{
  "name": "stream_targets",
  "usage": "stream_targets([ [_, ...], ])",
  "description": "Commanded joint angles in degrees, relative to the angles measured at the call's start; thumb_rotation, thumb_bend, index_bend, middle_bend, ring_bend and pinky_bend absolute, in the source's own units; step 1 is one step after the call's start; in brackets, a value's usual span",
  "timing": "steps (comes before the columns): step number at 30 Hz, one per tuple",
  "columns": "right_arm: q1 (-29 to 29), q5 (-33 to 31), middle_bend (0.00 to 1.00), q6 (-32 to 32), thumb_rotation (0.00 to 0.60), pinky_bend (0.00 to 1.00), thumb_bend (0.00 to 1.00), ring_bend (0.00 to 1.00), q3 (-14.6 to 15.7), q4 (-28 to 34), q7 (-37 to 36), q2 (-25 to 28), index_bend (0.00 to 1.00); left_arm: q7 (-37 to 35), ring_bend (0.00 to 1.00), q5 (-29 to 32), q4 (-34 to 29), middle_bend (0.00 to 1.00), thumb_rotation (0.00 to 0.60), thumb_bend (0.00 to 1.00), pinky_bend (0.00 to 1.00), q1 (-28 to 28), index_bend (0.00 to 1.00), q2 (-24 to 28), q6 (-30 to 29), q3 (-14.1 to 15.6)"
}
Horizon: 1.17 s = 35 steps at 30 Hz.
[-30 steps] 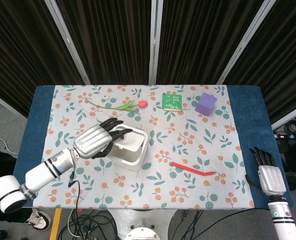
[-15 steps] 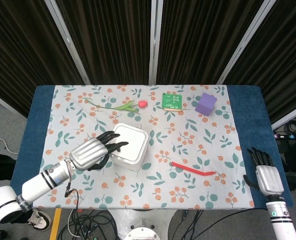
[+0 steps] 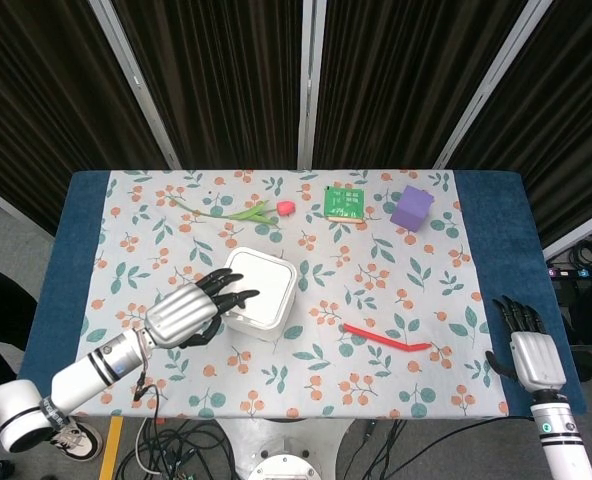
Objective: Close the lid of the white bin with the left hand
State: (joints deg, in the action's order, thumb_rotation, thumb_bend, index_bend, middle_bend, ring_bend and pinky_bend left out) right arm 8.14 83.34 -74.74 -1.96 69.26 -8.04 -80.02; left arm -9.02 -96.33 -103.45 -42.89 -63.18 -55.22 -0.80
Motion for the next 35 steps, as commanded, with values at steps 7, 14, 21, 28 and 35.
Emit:
stream_targets([
  [7, 0.0, 0.0, 0.0, -0.2, 0.6, 0.0, 0.23, 0.0, -0.1, -0.1, -0.2, 0.0, 0.0, -0.2, 0.0, 0.3, 0.9, 0.29, 0.6, 0.8, 0.0, 1.0, 0.05, -0.6, -2.9, -0.5],
  [14, -0.1, 0.0, 0.0, -0.4, 0.6, 0.0, 0.23, 0.0, -0.2, -0.2, -0.5, 0.1, 0.0, 0.2, 0.0, -0.5, -0.2, 0.26, 0.6, 0.76, 0.0, 6.6, 0.05, 1.8, -16.1, -2.8],
  [21, -0.4, 0.2, 0.0, -1.4, 0.6, 0.0, 0.23, 0.0, -0.4, 0.4, -0.6, 0.6, 0.0, 5.9, 0.0, 3.3, 2.9, 0.23, 0.6, 0.7, 0.0, 17.8, 0.05, 0.5, -27.6, 0.0],
  [28, -0.8, 0.6, 0.0, -2.8, 0.6, 0.0, 0.23, 0.0, -0.5, 1.4, -0.4, 1.0, 0.0, 10.1, 0.0, 10.4, 10.8, 0.19, 0.6, 0.18, 0.0, 29.2, 0.05, -6.1, -34.3, 3.9],
  [35, -0.6, 1.0, 0.0, -2.5, 0.6, 0.0, 0.21, 0.0, -0.3, 1.8, -0.3, 1.3, 0.0, 6.8, 0.0, 9.4, 21.2, 0.03, 0.6, 0.06, 0.0, 34.6, 0.05, -12.0, -38.3, 5.0],
])
